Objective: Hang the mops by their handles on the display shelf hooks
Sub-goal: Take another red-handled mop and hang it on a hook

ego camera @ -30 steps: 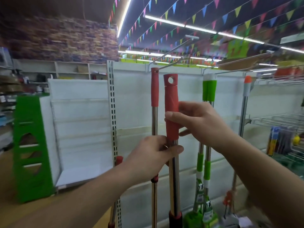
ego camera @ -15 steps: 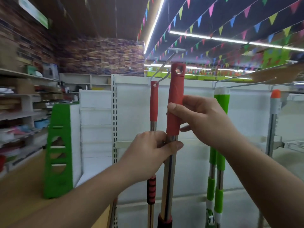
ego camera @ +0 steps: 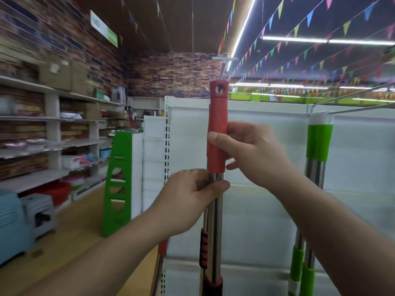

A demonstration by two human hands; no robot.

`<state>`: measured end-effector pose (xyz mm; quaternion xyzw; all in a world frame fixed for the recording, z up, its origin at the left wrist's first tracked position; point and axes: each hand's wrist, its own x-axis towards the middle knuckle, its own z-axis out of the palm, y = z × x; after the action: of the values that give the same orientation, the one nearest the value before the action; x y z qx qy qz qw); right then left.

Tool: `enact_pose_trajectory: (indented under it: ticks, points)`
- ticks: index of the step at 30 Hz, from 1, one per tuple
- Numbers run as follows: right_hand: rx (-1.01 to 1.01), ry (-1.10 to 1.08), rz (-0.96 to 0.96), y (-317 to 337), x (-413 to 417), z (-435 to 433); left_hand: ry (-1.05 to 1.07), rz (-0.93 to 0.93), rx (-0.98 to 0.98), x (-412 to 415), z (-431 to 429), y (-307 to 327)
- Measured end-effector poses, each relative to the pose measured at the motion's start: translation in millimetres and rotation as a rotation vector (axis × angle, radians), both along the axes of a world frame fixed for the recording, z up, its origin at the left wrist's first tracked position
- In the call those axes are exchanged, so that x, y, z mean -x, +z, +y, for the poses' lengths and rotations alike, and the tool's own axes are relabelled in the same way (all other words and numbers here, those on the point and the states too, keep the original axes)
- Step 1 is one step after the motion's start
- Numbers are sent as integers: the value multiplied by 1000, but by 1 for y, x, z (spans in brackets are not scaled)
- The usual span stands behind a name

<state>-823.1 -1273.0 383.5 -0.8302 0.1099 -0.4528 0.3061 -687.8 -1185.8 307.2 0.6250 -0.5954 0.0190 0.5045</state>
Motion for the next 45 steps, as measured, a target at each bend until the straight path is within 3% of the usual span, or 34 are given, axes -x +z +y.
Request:
enact_pose_trajectory:
  ticks: [13, 28, 45]
  points:
    - [-60, -79, 51, -8, -24, -26, -24, 7, 0, -22, -37, -11]
    - [-217, -98, -35, -15, -64, -62, 28, 41, -17, -61, -88, -18]
    - [-52, -304, -65, -25, -94, -92, 55, 78, -21, -83, -120, -16]
